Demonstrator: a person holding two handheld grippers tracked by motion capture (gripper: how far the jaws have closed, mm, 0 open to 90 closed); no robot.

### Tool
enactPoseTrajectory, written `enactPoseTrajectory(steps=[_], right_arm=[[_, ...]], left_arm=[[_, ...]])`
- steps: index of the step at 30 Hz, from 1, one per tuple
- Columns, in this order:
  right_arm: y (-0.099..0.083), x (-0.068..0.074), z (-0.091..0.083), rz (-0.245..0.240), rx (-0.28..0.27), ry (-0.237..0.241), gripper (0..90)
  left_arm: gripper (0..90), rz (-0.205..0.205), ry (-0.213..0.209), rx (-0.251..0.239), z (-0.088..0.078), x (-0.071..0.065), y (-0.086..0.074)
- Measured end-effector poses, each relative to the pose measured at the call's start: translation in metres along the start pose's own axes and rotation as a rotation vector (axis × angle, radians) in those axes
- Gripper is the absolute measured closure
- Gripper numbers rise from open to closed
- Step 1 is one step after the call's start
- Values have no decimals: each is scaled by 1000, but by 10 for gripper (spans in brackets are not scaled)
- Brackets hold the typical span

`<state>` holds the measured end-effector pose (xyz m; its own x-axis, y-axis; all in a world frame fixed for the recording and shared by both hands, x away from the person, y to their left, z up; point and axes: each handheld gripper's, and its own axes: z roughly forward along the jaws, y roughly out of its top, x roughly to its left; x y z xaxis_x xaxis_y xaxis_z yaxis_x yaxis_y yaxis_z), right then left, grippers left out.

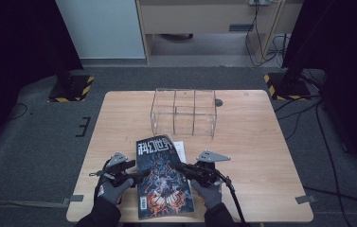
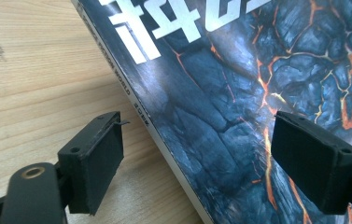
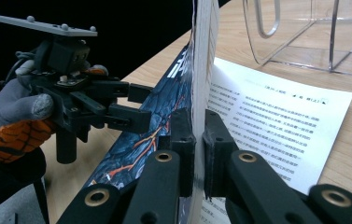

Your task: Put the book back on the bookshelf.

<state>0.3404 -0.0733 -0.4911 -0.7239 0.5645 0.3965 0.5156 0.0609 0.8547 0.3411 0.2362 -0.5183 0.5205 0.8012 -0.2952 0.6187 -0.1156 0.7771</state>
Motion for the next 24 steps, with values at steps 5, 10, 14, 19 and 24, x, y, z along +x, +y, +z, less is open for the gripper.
enactPoseTrajectory(steps=[5, 10, 14, 19, 24], right_arm=[[0, 1, -1, -5, -6, 11, 854], [0, 1, -1, -12, -9, 16, 854], [0, 0, 1, -14, -6, 18, 854], [-2, -2, 1, -8, -4, 13, 854], [-2, -4, -1, -2, -11, 3, 854]], left_arm=[[159, 1, -17, 2, 3, 0, 0], [153, 23, -57, 7, 10, -1, 0], [147, 16, -73, 13, 13, -2, 0], [155, -3, -93, 3, 12, -1, 0], [163, -21, -119, -26, 8, -2, 2]])
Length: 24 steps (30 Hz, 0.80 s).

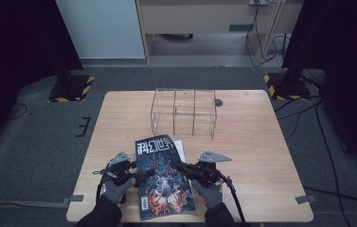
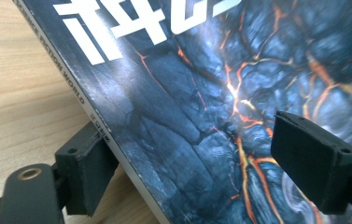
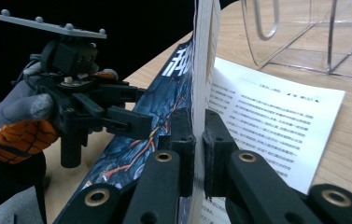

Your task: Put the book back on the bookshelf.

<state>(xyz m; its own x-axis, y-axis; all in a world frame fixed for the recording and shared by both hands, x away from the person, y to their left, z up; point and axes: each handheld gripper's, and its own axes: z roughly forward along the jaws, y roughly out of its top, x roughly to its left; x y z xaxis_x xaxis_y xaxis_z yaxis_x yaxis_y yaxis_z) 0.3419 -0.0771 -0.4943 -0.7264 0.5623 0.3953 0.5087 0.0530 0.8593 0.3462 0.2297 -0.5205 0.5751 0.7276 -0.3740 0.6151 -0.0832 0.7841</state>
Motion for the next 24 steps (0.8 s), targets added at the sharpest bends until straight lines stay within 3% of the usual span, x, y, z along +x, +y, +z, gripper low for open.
enactPoseTrajectory(steps=[4, 10, 24], right_arm=[[0, -2, -3, 5, -3, -4, 854], [-1, -6, -4, 11, 0, -9, 854], [-2, -12, -5, 23, 9, 3, 853]], left_arm=[[176, 18, -4, -16, -1, -4, 2], [212, 43, 21, -1, -1, -9, 5], [315, 6, -2, -32, -7, -13, 11]])
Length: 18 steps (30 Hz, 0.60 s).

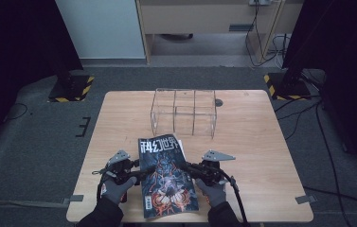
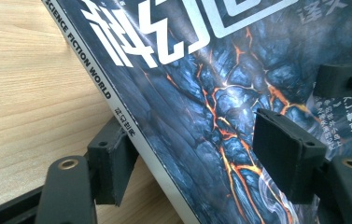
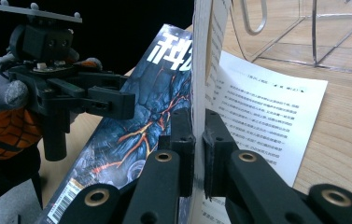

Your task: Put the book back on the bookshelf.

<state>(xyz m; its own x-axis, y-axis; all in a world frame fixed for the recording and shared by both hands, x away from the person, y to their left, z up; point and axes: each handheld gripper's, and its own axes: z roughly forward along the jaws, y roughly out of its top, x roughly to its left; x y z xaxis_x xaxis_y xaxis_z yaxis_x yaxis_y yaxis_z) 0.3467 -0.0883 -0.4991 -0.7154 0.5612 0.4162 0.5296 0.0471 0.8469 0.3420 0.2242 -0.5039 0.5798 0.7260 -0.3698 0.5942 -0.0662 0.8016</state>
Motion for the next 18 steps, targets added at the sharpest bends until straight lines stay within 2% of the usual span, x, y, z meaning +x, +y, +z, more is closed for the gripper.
enactPoseTrajectory(steps=[5, 10, 13, 16, 17, 18], right_arm=[[0, 0, 0, -7, 0, 7, 853], [0, 0, -1, -18, -8, 13, 853], [1, 0, -2, -21, -15, 13, 853], [1, 0, -2, -20, -19, 16, 853], [1, 0, -2, -14, -29, 29, 853], [2, 1, -2, -17, -30, 28, 853]], left_arm=[[324, 5, 6, 9, 1, -1, 0], [325, -12, -24, 30, 4, -2, -1], [334, 10, -14, 45, 6, -7, -1], [374, 11, -22, 57, 7, -7, -1], [391, 49, 0, 70, 10, -14, -2], [393, 49, 0, 70, 10, -14, -2]])
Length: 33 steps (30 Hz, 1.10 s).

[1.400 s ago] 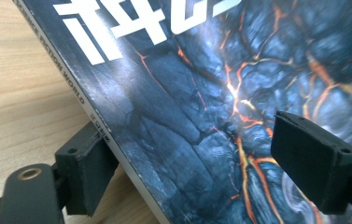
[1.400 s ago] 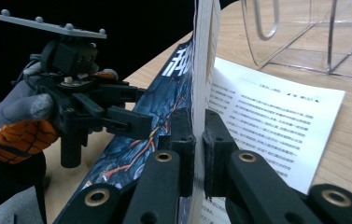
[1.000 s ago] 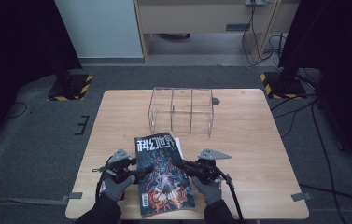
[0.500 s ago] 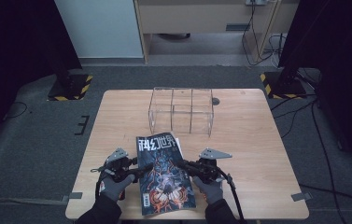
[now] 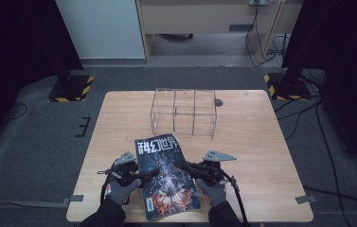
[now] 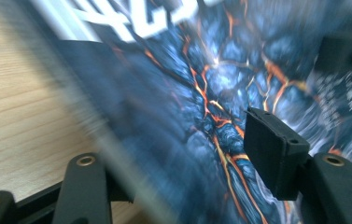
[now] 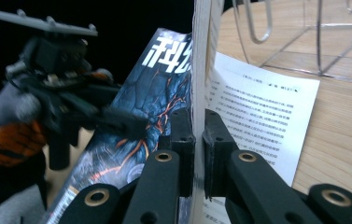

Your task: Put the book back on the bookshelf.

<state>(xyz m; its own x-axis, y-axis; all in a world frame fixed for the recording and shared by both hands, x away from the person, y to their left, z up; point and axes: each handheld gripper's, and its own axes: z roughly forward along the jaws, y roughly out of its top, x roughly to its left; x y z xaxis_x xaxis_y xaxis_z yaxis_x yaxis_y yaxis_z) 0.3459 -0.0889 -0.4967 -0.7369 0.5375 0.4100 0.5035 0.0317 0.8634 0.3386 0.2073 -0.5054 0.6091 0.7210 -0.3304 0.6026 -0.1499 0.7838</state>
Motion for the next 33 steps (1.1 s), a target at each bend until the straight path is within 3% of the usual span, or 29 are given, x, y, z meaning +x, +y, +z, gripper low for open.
enactPoseTrajectory(steps=[3, 7, 12, 16, 19, 29, 33], right_arm=[[1, 0, -1, -1, -4, -9, 853], [1, 1, -1, -5, -4, -17, 853], [3, 2, 1, -16, 3, -31, 852], [5, 3, 2, -18, 10, -46, 852], [7, 4, 5, -31, 23, -64, 851], [8, 5, 7, -37, 36, -91, 850], [10, 3, 9, -42, 51, -106, 840]], left_arm=[[458, 20, 30, -10, -3, -3, 3], [475, 22, 61, -9, -5, -7, 4], [514, 17, 64, -11, -7, -8, 5], [546, 39, 81, -21, -10, -10, 6], [574, 51, 117, -22, -12, -15, 7], [638, 53, 179, -19, -16, -28, 11], [664, 80, 213, -31, -21, -37, 15]])
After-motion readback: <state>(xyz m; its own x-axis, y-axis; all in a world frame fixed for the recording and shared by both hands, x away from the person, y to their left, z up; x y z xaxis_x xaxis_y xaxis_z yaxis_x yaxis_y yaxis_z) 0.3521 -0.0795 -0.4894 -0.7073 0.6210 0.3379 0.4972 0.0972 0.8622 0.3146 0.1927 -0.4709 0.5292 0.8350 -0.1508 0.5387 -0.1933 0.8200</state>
